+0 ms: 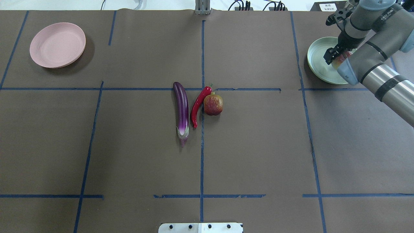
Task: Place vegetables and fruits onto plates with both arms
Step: 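Lift the peach with the right gripper and carry it to the green plate, then open the right gripper over the green plate and withdraw it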
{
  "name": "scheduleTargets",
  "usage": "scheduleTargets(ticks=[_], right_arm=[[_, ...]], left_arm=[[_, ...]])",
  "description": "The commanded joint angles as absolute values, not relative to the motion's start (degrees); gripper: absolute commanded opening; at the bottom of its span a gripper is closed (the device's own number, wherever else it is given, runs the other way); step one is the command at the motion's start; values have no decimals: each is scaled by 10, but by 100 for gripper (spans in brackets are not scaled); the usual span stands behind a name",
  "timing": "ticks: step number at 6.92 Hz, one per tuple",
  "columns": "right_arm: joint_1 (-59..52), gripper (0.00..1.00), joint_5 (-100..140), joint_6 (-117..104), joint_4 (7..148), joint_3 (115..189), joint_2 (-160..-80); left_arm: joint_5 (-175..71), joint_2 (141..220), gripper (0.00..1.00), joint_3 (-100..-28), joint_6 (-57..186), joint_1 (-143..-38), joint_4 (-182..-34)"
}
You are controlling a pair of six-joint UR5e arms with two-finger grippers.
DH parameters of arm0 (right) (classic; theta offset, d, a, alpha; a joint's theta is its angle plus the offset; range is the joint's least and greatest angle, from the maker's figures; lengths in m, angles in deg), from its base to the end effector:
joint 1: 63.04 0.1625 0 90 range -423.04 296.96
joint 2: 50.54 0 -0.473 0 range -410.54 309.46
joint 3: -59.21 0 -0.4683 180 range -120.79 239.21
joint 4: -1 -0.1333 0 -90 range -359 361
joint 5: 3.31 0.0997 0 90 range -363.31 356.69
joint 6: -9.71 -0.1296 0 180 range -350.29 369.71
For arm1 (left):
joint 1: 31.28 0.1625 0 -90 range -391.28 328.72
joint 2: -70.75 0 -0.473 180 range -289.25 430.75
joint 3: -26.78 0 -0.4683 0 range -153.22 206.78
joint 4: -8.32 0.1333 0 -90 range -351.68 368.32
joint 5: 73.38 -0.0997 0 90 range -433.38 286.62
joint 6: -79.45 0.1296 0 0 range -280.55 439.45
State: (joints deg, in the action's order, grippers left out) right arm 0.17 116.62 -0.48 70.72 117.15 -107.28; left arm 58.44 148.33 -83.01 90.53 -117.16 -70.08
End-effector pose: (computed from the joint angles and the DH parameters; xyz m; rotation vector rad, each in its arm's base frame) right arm -0.3270 -0.8000 0.6162 0.1847 -0.6092 -0.3778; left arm -0.0141 -0.4572 0.6680 -0.0262 0.7341 0.2263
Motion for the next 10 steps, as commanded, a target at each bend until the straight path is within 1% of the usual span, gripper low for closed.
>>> scheduleTargets(ticks=[1, 2, 3, 4, 5, 6, 7, 8, 9, 10], right_arm=[[15, 100, 1169, -8, 677, 1183, -1092], [36, 100, 1197, -6, 689, 1200, -1097], [69, 100, 1216, 0, 693, 1218, -1112], [93, 100, 1229, 4, 710, 1247, -1132], [109, 100, 1240, 42, 744, 1280, -1149], [133, 100, 1256, 87, 799, 1338, -1181], [150, 100, 1257, 130, 875, 1417, -1228], [171, 100, 1256, 166, 931, 1501, -1301], [205, 100, 1253, 177, 942, 1551, -1376], [235, 100, 1258, 200, 936, 1583, -1445]], left_arm=[[584, 1486, 100, -831, 904, -1171, -702], [583, 1518, 100, -831, 903, -1171, -704], [580, 1569, 100, -826, 903, -1171, -716], [581, 1586, 100, -830, 902, -1170, -717], [581, 1628, 100, -826, 900, -1160, -712], [581, 1643, 100, -828, 843, -1122, -714], [578, 1665, 100, -836, 745, -1087, -715], [582, 1708, 100, -827, 691, -1058, -707], [579, 1729, 100, -830, 683, -1009, -706], [581, 1746, 100, -832, 618, -964, -712]])
